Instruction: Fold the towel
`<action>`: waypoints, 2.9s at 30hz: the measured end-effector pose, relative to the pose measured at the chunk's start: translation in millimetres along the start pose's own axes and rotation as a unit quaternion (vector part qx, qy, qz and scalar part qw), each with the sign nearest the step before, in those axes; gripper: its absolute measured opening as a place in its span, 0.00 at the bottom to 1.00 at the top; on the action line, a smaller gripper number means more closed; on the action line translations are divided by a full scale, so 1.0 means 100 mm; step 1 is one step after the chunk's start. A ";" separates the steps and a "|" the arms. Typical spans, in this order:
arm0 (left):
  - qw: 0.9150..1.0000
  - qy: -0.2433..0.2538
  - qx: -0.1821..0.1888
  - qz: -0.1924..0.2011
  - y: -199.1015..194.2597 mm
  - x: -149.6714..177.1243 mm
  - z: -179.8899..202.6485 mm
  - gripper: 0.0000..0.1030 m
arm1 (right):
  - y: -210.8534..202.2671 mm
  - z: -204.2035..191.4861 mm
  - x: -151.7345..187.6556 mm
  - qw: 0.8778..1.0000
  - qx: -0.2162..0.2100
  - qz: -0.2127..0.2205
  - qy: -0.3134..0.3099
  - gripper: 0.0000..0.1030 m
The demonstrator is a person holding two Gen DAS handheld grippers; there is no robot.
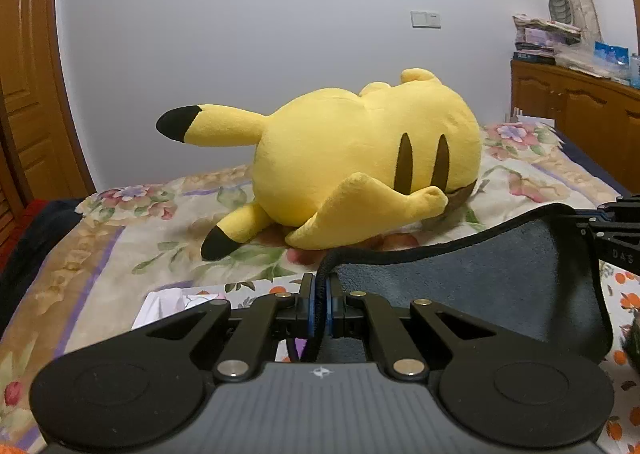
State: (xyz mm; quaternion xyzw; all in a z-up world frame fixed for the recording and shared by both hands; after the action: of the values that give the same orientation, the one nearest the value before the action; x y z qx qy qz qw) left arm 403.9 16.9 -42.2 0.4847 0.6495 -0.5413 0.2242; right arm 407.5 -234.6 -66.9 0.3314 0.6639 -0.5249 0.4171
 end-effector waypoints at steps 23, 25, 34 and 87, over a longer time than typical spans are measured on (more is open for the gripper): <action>0.999 -0.018 -0.033 -0.030 0.68 0.20 0.03 0.06 | 0.65 0.02 0.10 0.998 0.025 -0.057 -0.022 0.04; 0.999 -0.019 -0.032 -0.034 0.72 0.22 0.04 0.06 | 0.68 0.02 0.13 0.997 0.028 -0.063 -0.020 0.04; 0.998 -0.007 -0.032 -0.045 0.87 0.28 0.06 0.06 | 0.77 0.01 0.16 0.996 0.029 -0.083 -0.031 0.04; 0.998 0.018 0.025 -0.063 -0.64 0.56 0.61 0.66 | -0.91 0.07 0.51 0.995 0.013 -0.090 0.045 0.51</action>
State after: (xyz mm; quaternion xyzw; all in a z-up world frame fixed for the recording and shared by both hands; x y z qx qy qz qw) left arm 310.3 -14.6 -76.0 0.4580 0.6687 -0.5618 0.1655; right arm 307.4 -262.3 -75.6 0.2994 0.7022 -0.5534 0.3333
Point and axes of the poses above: each gripper's, at about its wrist camera, not at the fingertips, and y roughly the way its jaws point, z to its right, x to its underside, the point moved 2 cm from there along y, roughly the way its jaws point, and after that the axes turned 12 degrees about y, right-handed, at the moved point
